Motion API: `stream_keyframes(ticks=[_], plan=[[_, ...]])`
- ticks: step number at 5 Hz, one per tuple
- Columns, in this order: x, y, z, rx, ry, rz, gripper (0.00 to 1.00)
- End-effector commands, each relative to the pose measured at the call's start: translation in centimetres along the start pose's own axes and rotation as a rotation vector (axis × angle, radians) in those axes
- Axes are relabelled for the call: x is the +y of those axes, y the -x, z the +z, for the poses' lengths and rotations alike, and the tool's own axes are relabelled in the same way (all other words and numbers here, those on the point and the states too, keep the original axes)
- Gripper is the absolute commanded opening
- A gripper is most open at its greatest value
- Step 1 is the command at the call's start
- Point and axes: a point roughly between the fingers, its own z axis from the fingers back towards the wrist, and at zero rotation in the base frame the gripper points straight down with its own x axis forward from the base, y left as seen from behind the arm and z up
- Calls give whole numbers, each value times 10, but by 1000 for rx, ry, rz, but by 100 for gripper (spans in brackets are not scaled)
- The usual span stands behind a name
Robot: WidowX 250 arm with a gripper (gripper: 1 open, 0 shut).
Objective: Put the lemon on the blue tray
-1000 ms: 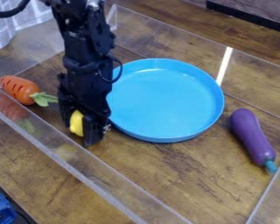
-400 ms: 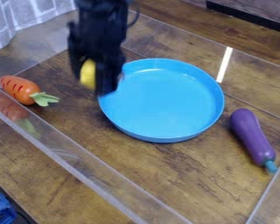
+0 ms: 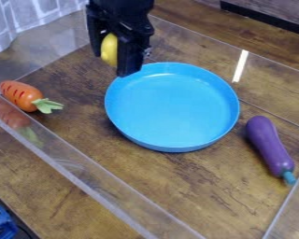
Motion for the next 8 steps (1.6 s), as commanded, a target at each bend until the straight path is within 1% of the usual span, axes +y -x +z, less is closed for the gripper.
stream_keyframes(ticks=[1,5,6,8], plan=[[-3,-3,18,-66,-19,-14,0],[-17,-4,12,-77,-20,-48,0],[-21,-7,10,-84,-17,-57,0],[-31,-15,2,-108,-14,-53,0]])
